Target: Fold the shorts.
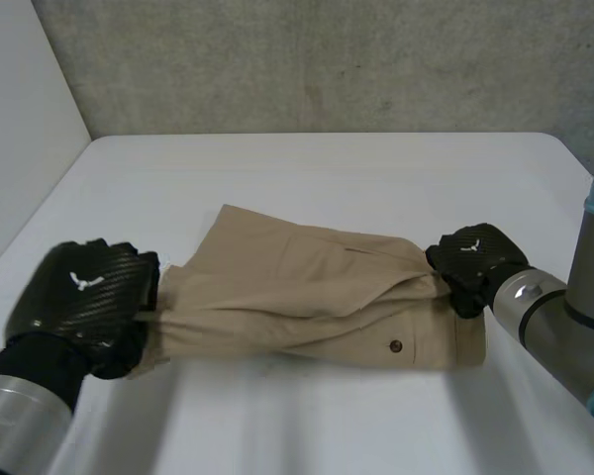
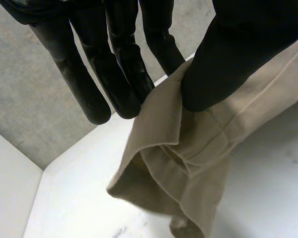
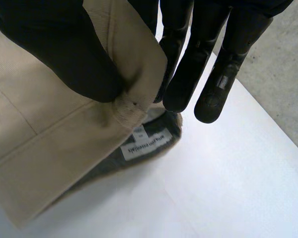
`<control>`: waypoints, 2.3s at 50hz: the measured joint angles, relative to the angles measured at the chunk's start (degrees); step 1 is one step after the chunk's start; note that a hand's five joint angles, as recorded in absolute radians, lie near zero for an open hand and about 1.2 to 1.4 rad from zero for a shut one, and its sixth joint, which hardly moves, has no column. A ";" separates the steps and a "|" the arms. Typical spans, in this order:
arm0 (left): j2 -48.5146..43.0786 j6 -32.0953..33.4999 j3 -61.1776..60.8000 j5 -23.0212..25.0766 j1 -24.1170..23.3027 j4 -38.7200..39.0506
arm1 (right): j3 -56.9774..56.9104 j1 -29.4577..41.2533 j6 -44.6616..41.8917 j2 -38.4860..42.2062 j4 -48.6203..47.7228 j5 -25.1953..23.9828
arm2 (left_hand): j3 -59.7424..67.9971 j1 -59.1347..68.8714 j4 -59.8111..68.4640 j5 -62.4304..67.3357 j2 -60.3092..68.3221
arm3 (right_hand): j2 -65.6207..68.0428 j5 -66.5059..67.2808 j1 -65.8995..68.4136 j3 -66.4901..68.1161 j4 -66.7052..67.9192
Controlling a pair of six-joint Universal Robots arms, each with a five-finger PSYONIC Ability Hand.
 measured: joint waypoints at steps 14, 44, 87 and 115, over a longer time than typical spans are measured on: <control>4.08 -4.41 3.57 10.60 9.22 -7.78 | 0.33 -0.88 -0.91 -0.24 0.57 -0.07 | 0.04 0.00 0.01 0.00 0.08 | 0.00 0.01 0.00 0.00 0.00; -4.57 -11.00 -1.14 17.26 11.08 -7.27 | 1.93 -0.10 -0.30 -1.26 0.21 0.04 | -6.49 -2.07 -7.02 -3.90 -7.01 | 0.00 0.01 0.00 0.00 0.00; -10.67 -10.39 -8.08 11.40 -7.65 -0.19 | -0.55 0.23 3.67 3.59 -7.74 4.53 | -24.66 -21.13 -25.66 -22.81 -25.47 | 0.00 0.01 0.00 0.00 0.00; -27.86 0.61 -1.15 -0.90 -3.17 16.16 | -2.83 1.50 9.45 7.67 -7.70 4.66 | -35.27 -31.35 -36.65 -33.92 -36.29 | 0.00 0.15 0.00 0.00 0.00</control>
